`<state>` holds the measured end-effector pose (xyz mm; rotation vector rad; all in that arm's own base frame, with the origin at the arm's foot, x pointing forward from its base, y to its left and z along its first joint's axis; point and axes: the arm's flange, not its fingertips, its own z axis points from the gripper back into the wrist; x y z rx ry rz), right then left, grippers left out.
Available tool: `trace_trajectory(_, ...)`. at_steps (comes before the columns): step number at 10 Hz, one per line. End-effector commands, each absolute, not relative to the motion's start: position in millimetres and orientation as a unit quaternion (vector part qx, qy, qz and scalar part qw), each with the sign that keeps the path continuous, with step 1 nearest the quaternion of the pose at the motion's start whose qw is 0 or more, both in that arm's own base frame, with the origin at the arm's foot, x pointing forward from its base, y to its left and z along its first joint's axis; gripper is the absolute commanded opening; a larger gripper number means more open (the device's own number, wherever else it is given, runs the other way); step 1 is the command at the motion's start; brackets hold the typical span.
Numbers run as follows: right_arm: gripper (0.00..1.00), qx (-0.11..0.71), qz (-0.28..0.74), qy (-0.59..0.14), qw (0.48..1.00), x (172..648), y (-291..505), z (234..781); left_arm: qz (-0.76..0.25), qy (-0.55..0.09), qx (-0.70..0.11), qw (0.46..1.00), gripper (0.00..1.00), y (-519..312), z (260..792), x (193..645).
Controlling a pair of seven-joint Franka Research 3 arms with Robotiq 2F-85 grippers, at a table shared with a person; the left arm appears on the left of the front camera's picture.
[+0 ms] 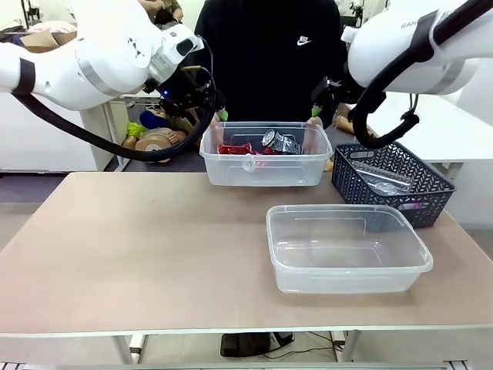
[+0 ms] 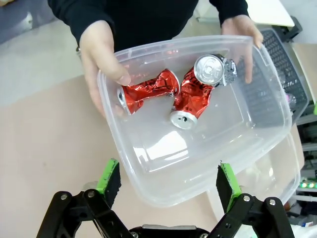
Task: Sort the waste into each basket.
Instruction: Pick up the Organizing box on the right side of the table and lift it.
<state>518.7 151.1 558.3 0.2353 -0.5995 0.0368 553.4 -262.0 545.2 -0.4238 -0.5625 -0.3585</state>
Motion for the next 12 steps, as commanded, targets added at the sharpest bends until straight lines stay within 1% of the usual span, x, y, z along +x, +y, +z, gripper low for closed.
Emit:
trace_trajectory(1,1.00,0.116,0.018,-0.290,0.950,520,151,564,-0.169,-0.278,-0.200,0.924,1.00,-262,549,553)
trace_trajectory(4,1.00,0.116,0.018,-0.295,0.948,519,151,559,-0.175,-0.274,-0.204,0.923,1.00,-262,545,553)
trace_trajectory(5,1.00,0.131,0.038,-0.254,0.958,501,139,575,-0.141,-0.216,-0.235,0.937,1.00,-250,560,556)
trace_trajectory(6,1.00,0.144,0.072,-0.229,0.960,468,130,594,-0.158,-0.181,-0.191,0.952,1.00,-249,572,535)
trace_trajectory(7,1.00,0.147,0.104,-0.185,0.966,432,115,609,-0.181,-0.132,-0.212,0.951,1.00,-259,577,506)
trace_trajectory(8,1.00,0.132,0.108,-0.149,0.974,397,97,615,-0.192,-0.108,-0.222,0.950,1.00,-270,576,478)
trace_trajectory(9,1.00,0.098,0.121,-0.124,0.980,367,76,608,-0.197,-0.088,-0.242,0.946,1.00,-286,568,456)
trace_trajectory(10,1.00,0.038,0.108,-0.106,0.988,343,55,588,-0.211,-0.064,-0.238,0.946,1.00,-311,548,434)
trace_trajectory(11,1.00,0.020,0.116,-0.081,0.990,332,42,564,-0.221,-0.029,-0.215,0.951,1.00,-332,529,416)
trace_trajectory(12,1.00,-0.028,0.107,-0.054,0.992,328,33,539,-0.199,0.024,-0.170,0.965,1.00,-354,513,401)
